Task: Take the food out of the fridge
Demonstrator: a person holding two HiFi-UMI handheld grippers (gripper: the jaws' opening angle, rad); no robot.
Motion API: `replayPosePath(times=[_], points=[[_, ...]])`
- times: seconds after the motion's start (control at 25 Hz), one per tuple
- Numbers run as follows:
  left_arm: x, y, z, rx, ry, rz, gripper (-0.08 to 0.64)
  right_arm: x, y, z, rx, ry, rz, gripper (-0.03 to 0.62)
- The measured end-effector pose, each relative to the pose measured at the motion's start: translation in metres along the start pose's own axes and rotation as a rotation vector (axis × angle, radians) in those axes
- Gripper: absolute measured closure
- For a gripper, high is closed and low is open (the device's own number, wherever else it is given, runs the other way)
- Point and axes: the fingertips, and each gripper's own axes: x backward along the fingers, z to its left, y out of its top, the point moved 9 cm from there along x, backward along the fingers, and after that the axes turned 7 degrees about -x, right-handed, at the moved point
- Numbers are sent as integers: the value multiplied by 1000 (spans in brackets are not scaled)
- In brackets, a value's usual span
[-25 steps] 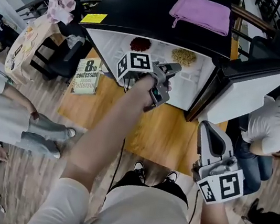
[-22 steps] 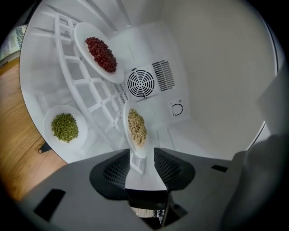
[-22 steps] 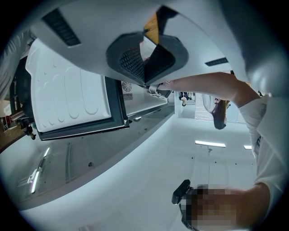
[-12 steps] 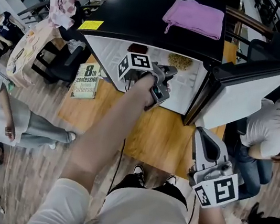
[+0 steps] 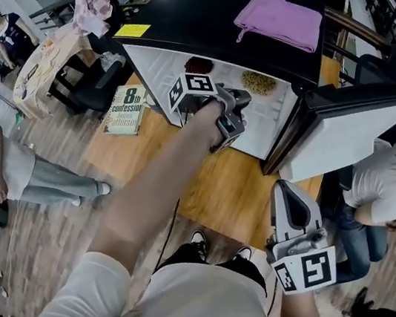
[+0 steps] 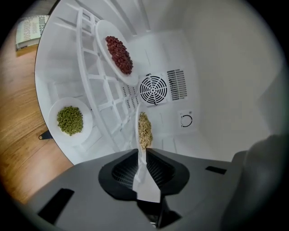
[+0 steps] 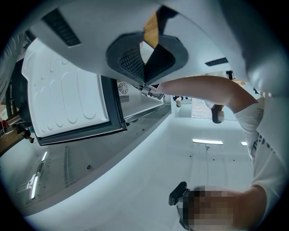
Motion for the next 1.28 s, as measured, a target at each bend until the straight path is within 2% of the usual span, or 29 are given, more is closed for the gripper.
replayPosePath(times=[0.08,0.2,0.28,0.48,0.72,1.28], points=[[0,-1,-3,13,-1,-1,478,2,0,0,0,-2,1,574],[-2,0,-2,-2,26,5,477,4,-1,0,-1,-5,0,574],[-3,-1,-1,-6,37,-8,526,5,-1,-1,-3,-7,0,574],[-2,-1,5,4,-2,-38,540,7,-4,-2,-5,-8,13,574],[13,-7,0,-50,-31,-59,543,7,-8,-1,-3,-2,30,574],[36,-31,29,7,-80,-110,540,4,-13,14,8,35,53,574]])
